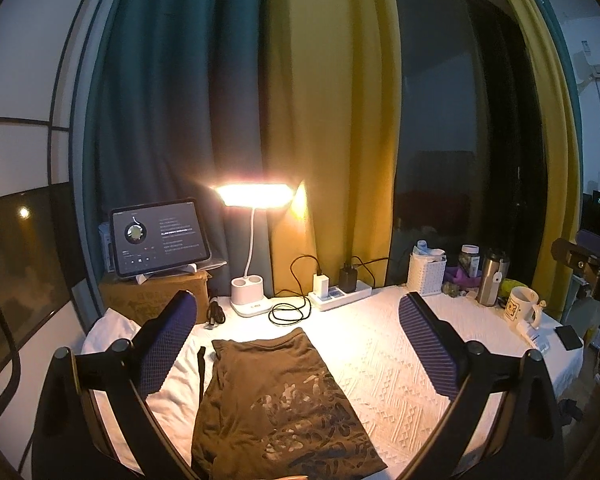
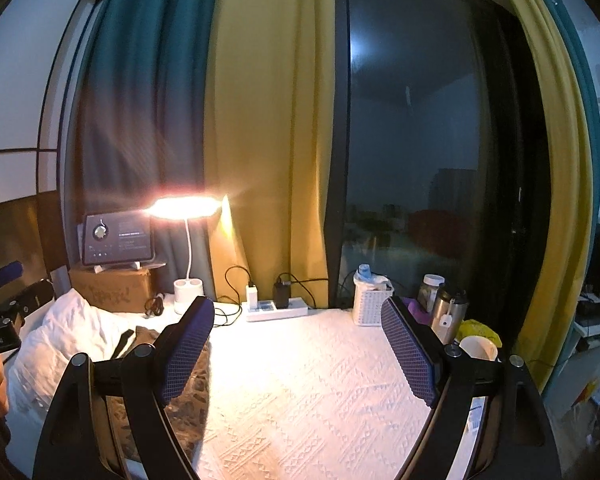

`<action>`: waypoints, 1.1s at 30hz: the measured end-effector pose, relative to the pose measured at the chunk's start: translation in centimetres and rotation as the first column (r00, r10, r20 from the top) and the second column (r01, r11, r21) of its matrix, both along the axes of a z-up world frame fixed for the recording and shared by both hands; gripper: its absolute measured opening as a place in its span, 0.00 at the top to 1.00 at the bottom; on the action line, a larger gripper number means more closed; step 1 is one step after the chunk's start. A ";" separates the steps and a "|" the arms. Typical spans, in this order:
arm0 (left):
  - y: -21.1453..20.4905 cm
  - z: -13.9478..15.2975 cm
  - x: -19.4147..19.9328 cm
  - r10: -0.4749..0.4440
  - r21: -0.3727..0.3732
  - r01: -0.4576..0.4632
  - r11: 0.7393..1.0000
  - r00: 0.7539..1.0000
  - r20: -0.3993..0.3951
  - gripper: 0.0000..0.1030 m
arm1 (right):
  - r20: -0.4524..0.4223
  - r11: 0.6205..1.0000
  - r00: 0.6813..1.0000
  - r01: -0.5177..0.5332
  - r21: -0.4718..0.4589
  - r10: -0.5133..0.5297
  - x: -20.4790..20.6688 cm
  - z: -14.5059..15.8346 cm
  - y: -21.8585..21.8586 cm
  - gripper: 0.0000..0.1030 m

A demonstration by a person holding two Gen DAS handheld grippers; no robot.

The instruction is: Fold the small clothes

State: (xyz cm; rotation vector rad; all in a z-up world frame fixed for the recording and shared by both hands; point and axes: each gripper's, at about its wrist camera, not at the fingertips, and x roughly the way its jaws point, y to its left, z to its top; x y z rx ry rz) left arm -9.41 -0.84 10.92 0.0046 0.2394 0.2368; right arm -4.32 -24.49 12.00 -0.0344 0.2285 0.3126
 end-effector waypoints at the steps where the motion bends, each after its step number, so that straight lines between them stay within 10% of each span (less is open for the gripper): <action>1: -0.1 0.0 0.0 0.001 -0.001 -0.001 1.000 1.000 -0.001 0.03 | -0.001 1.000 1.000 0.000 0.000 0.000 0.1 -0.1 0.0 0.16; 33: -0.5 -0.3 0.1 -0.018 0.006 0.018 1.000 1.000 -0.006 0.03 | -0.008 1.000 1.000 0.006 0.006 -0.006 0.3 -0.5 -0.8 0.16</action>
